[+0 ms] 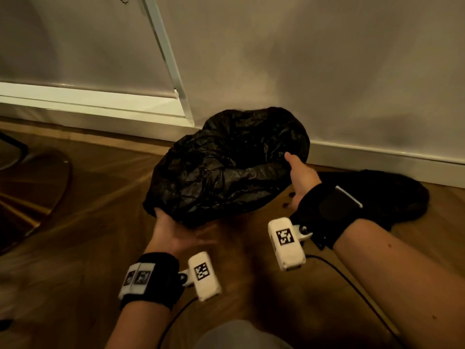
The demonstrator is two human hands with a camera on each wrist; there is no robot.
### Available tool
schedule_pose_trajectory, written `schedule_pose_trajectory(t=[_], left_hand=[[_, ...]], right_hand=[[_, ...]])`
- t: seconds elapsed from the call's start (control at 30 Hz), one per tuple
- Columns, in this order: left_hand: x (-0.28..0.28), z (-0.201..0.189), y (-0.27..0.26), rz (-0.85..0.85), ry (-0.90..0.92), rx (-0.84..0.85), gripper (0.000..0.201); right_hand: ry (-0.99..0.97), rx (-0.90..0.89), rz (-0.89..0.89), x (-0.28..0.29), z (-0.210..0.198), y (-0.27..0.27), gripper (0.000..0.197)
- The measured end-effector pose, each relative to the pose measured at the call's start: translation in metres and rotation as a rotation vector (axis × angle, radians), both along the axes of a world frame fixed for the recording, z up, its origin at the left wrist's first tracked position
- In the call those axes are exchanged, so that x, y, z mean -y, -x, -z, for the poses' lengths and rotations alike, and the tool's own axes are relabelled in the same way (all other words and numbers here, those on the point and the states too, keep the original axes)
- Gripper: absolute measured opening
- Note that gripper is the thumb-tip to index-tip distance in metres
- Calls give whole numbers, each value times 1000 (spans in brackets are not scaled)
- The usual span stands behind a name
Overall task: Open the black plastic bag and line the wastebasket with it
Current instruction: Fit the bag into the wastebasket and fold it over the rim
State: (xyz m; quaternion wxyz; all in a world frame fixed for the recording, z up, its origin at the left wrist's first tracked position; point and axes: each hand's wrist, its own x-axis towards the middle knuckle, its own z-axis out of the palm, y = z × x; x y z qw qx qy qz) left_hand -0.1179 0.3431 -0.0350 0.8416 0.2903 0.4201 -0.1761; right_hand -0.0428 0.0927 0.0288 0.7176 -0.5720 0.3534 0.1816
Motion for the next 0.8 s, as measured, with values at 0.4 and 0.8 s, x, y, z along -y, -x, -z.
schedule_pose_trajectory(t=[0.4,0.8], left_hand=[[66,-22,-26,107,202,196,66],[78,-3,-63,-226,117,283,49]], right_hand=[[-205,26,279,-23,44,15,59],[-626,-36,347,-7,53,4,53]])
